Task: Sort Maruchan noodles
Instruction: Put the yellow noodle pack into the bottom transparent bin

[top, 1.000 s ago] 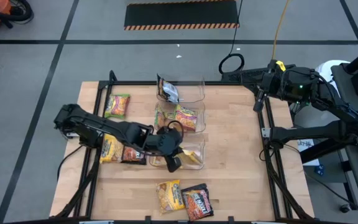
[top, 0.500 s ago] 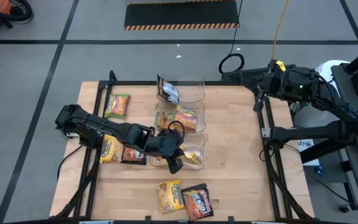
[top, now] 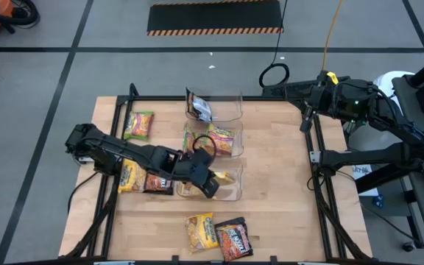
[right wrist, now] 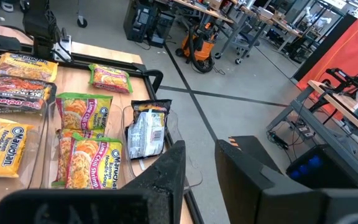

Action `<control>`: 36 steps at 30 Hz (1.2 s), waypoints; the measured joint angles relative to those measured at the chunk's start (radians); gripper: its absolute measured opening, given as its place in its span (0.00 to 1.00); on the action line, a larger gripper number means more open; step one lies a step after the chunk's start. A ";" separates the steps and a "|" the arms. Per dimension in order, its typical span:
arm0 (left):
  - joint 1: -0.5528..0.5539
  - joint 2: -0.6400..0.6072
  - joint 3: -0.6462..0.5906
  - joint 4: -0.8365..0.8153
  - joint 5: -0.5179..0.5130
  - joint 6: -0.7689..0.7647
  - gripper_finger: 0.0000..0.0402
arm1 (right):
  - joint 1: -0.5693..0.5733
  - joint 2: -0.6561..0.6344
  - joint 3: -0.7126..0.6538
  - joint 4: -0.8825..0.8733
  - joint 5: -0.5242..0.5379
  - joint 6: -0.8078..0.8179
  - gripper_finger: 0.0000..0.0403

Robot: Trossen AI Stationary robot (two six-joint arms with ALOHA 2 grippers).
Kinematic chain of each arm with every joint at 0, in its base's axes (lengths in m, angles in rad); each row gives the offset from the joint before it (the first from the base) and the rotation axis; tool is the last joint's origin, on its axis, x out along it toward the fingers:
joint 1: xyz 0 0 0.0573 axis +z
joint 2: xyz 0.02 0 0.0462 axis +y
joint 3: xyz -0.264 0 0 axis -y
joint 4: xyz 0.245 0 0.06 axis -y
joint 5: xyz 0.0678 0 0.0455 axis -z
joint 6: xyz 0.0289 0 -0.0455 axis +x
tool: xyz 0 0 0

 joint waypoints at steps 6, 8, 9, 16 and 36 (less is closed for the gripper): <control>0.000 0.000 0.000 0.001 -0.029 -0.155 0.00 | 0.000 0.000 0.000 0.000 0.000 0.000 0.20; -0.001 0.000 0.000 0.001 -0.060 -0.218 0.00 | 0.000 0.000 0.000 0.000 0.000 0.000 0.20; -0.002 0.000 0.000 0.001 -0.081 -0.250 0.00 | 0.000 0.000 0.000 0.000 0.000 0.000 0.20; -0.022 0.000 0.000 0.001 -0.230 -0.449 0.00 | 0.000 0.000 0.000 0.000 0.000 0.002 0.20; -0.095 0.077 0.000 -0.018 -0.341 -0.810 0.00 | 0.000 0.000 0.000 0.009 0.000 0.007 0.20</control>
